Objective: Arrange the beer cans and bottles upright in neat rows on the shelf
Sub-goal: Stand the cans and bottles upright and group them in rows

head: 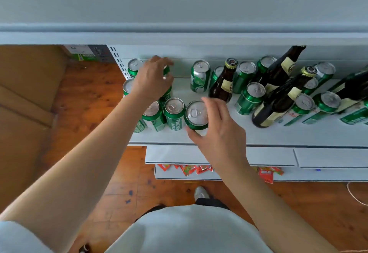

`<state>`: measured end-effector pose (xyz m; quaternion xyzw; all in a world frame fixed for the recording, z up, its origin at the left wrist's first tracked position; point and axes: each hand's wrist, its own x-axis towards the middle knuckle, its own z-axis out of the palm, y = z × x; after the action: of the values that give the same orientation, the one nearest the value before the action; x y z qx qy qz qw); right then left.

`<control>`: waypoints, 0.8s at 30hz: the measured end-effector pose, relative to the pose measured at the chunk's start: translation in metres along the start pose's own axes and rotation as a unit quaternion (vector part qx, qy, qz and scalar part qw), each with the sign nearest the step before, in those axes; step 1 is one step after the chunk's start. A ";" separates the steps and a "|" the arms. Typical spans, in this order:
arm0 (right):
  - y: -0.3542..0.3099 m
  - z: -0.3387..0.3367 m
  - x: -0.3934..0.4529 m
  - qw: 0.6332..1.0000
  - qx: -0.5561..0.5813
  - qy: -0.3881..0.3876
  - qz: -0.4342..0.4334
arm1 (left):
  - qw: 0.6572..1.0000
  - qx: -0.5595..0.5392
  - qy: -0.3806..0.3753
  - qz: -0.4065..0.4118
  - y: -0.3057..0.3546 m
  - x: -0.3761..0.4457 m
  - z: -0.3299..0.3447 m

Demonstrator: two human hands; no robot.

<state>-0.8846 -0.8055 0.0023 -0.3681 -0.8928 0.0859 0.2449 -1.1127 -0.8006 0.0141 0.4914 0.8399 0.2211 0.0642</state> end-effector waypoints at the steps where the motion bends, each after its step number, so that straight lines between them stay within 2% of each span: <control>1: -0.014 -0.013 0.009 0.999 0.014 0.023 -0.017 | 0.999 0.032 0.006 -0.003 -0.010 -0.013 -0.007; 4: -0.050 -0.037 0.047 0.995 0.029 0.085 -0.052 | 0.994 0.089 0.003 -0.062 -0.035 -0.040 -0.012; 6: -0.064 -0.033 0.074 0.996 -0.005 0.080 -0.044 | 0.989 0.105 -0.015 -0.098 -0.044 -0.054 -0.004; 11: -0.059 0.007 0.113 0.994 -0.097 -0.044 -0.013 | 0.977 0.144 -0.089 -0.132 -0.057 -0.073 0.024; 14: -0.048 0.030 0.121 0.989 -0.119 -0.085 0.016 | 0.978 0.136 -0.090 -0.130 -0.059 -0.076 0.026; 24: -0.030 0.084 0.128 0.960 -0.055 -0.239 0.136 | 0.978 0.113 -0.120 -0.128 -0.065 -0.073 0.015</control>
<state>-1.0230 -0.7348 -0.0127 -0.4678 -0.8701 0.1545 -0.0101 -1.1226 -0.8852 -0.0358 0.4067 0.9016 0.0543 0.1368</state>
